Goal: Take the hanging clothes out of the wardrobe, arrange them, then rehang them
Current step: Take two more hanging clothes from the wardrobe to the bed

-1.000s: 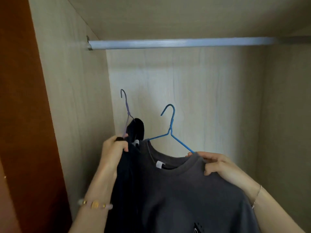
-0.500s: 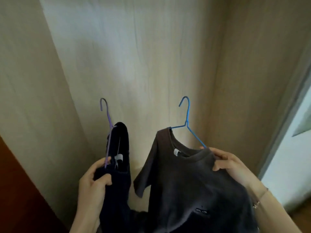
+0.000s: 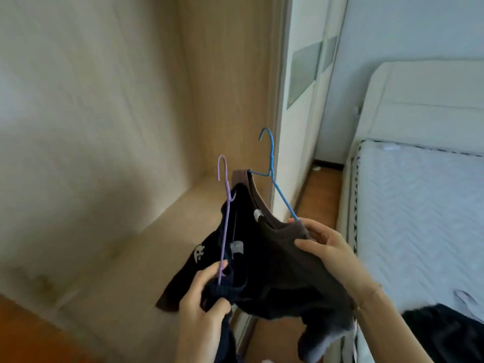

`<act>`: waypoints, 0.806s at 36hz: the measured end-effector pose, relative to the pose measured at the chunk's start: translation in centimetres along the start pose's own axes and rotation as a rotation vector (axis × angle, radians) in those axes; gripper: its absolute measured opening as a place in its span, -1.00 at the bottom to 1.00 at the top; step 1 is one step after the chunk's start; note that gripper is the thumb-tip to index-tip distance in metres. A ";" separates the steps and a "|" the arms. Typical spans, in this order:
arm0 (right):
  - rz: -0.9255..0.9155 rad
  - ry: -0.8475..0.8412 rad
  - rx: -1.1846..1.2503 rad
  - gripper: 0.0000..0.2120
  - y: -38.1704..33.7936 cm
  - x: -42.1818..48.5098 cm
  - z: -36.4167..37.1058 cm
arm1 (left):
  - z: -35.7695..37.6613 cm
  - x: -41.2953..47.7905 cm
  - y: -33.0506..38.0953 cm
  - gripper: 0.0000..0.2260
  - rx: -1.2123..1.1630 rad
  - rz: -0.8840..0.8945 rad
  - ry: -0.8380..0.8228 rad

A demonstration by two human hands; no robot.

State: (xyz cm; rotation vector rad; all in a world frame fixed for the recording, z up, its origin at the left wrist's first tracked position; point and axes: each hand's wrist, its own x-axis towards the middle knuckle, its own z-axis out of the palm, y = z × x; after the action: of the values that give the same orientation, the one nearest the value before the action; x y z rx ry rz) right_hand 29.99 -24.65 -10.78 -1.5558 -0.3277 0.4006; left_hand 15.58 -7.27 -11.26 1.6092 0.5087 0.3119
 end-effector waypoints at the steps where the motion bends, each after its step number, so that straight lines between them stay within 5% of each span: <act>1: 0.006 0.041 -0.017 -0.67 0.4 -2.1 0.2 | -0.3 -0.8 -0.6 -0.44 0.024 0.023 -0.047; 12: 0.230 0.480 0.074 -0.70 3.7 -23.6 -0.7 | -2.4 -9.8 -4.4 -0.55 0.167 0.054 -0.428; 29: 0.264 1.068 0.100 -0.74 6.2 -62.1 -0.4 | 2.2 -32.5 -7.1 -0.61 0.390 0.294 -1.136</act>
State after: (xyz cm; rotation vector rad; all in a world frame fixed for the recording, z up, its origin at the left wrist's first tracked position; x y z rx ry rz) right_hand -25.57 -52.92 -13.98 -1.5064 0.7157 -0.2425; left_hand -12.32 -25.09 -15.30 1.9357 -0.5750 -0.5228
